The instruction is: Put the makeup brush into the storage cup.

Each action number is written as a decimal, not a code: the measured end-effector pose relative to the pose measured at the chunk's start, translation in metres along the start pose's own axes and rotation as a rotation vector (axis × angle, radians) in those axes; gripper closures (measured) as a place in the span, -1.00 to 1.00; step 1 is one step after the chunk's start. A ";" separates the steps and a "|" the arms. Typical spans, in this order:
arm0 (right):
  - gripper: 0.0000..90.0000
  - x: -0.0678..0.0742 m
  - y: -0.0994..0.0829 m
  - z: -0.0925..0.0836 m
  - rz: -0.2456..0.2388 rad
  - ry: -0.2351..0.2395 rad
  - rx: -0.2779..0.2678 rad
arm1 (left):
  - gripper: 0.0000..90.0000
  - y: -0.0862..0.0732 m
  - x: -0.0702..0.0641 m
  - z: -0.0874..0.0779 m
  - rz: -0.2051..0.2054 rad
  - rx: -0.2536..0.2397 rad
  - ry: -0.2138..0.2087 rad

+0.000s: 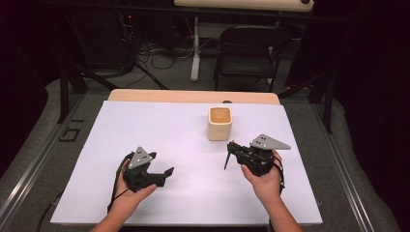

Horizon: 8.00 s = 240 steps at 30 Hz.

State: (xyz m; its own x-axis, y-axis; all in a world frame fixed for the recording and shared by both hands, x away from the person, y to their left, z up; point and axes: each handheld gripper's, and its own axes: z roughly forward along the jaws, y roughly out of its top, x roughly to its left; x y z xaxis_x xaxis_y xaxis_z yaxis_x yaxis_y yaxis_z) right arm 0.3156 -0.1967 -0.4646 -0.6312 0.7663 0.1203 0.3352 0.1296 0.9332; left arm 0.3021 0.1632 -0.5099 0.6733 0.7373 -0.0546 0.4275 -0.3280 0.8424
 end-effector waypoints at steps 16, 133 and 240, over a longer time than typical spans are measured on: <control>0.87 -0.011 0.005 0.000 -0.001 -0.040 0.010 | -0.71 -0.011 0.008 -0.008 -0.031 -0.037 0.042; 0.87 -0.046 0.120 0.070 -0.101 -0.232 -0.004 | -0.65 -0.020 0.014 -0.003 -0.028 0.007 0.029; 0.87 -0.056 0.058 0.125 -0.096 -0.232 0.168 | -0.64 -0.021 0.018 -0.005 -0.037 0.005 0.037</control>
State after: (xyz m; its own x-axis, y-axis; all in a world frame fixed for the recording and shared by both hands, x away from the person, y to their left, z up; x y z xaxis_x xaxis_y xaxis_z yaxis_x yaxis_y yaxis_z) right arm 0.4580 -0.1533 -0.4594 -0.4952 0.8664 -0.0645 0.4051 0.2960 0.8650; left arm 0.3025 0.1864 -0.5258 0.6343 0.7702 -0.0657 0.4546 -0.3029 0.8376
